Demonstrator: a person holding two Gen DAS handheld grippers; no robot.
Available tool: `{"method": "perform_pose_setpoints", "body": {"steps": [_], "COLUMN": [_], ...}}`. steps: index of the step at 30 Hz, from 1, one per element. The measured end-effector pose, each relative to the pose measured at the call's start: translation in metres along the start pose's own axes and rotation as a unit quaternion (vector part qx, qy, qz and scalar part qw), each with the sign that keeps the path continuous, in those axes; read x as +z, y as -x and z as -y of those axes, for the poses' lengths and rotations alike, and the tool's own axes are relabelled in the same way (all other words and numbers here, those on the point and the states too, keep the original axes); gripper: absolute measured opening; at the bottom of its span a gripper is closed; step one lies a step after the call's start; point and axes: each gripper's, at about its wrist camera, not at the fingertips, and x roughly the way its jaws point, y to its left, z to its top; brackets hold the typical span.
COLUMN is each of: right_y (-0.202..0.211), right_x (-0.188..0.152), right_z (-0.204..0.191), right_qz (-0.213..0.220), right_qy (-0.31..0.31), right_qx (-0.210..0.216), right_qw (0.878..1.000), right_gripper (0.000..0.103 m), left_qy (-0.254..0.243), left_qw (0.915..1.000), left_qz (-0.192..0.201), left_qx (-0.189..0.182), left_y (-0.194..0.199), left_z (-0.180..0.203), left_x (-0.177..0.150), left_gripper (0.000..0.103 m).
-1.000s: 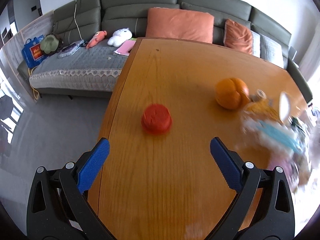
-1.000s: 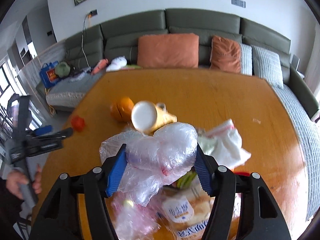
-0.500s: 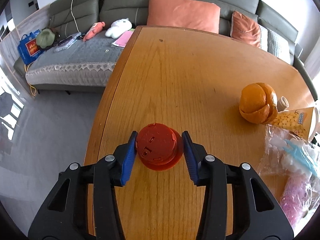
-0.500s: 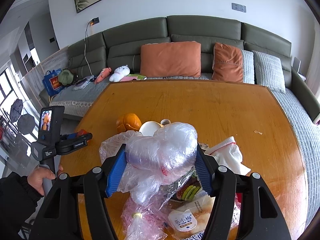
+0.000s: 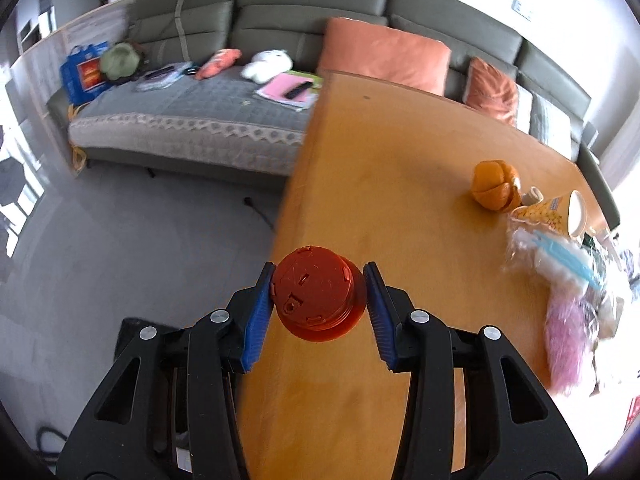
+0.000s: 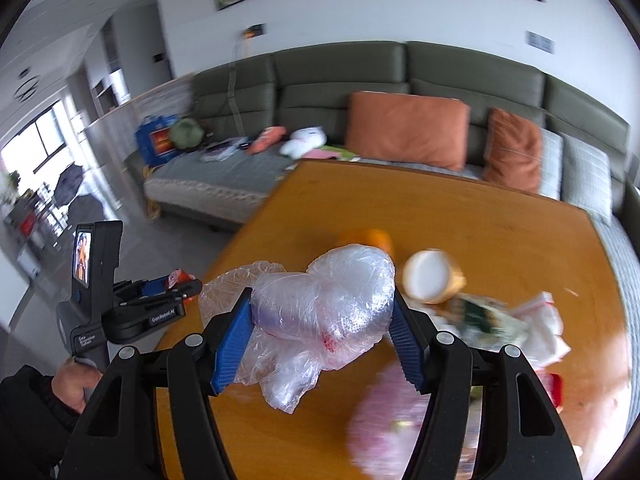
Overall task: Collect trash
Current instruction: 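Carry both items to the black bin and open both tools to drop them, then return both tools to the table while the right tool grasps the paper cup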
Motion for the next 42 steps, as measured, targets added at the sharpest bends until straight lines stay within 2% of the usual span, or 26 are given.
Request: {"method": "perform_pose_setpoints", "body": {"steps": [7, 13, 18, 21, 27, 29, 30, 31, 32, 33, 35, 38, 42], "right_y": [-0.021, -0.037, -0.056, -0.074, -0.108, -0.120, -0.127, -0.137, -0.147, -0.154, -0.162, -0.169, -0.169], "right_x": [-0.002, -0.007, -0.017, -0.031, -0.052, -0.058, -0.060, -0.059, -0.058, -0.057, -0.054, -0.051, -0.050], "right_z": [-0.082, -0.159, -0.228, -0.271, -0.338, -0.362, -0.373, -0.379, -0.387, -0.391, -0.400, -0.402, -0.397], "right_qz": [-0.011, -0.024, -0.046, -0.075, -0.126, -0.148, -0.160, -0.171, -0.180, -0.185, -0.188, -0.187, -0.176], "right_qy": [0.049, 0.097, 0.136, 0.158, 0.189, 0.196, 0.199, 0.201, 0.202, 0.203, 0.204, 0.200, 0.205], "right_qx": [0.059, 0.114, 0.156, 0.184, 0.211, 0.220, 0.224, 0.223, 0.216, 0.213, 0.204, 0.197, 0.193], "right_qw": [0.997, 0.988, 0.977, 0.967, 0.951, 0.944, 0.941, 0.938, 0.938, 0.938, 0.939, 0.941, 0.943], "right_gripper": [0.065, 0.065, 0.065, 0.065, 0.065, 0.067, 0.072, 0.078, 0.079, 0.080, 0.080, 0.080, 0.080], "left_qy": [0.045, 0.087, 0.126, 0.156, 0.202, 0.213, 0.217, 0.222, 0.228, 0.232, 0.236, 0.242, 0.244], "left_qw": [0.9980, 0.9927, 0.9845, 0.9777, 0.9631, 0.9586, 0.9570, 0.9551, 0.9518, 0.9489, 0.9444, 0.9418, 0.9419], "left_qz": [0.009, 0.007, -0.001, -0.009, -0.037, -0.051, -0.057, -0.064, -0.072, -0.074, -0.069, -0.069, -0.069], "left_qx": [0.044, 0.083, 0.122, 0.140, 0.174, 0.182, 0.184, 0.185, 0.192, 0.201, 0.218, 0.223, 0.220], "left_y": [0.043, 0.074, 0.096, 0.106, 0.111, 0.105, 0.102, 0.099, 0.094, 0.092, 0.090, 0.092, 0.092], "left_z": [-0.070, -0.123, -0.176, -0.210, -0.262, -0.276, -0.281, -0.287, -0.295, -0.300, -0.311, -0.319, -0.321], "left_x": [-0.043, -0.085, -0.125, -0.145, -0.180, -0.185, -0.186, -0.187, -0.186, -0.185, -0.180, -0.177, -0.178], "left_gripper": [0.044, 0.044, 0.044, 0.044, 0.044, 0.044, 0.044, 0.046, 0.066, 0.097, 0.097, 0.097, 0.097]}}
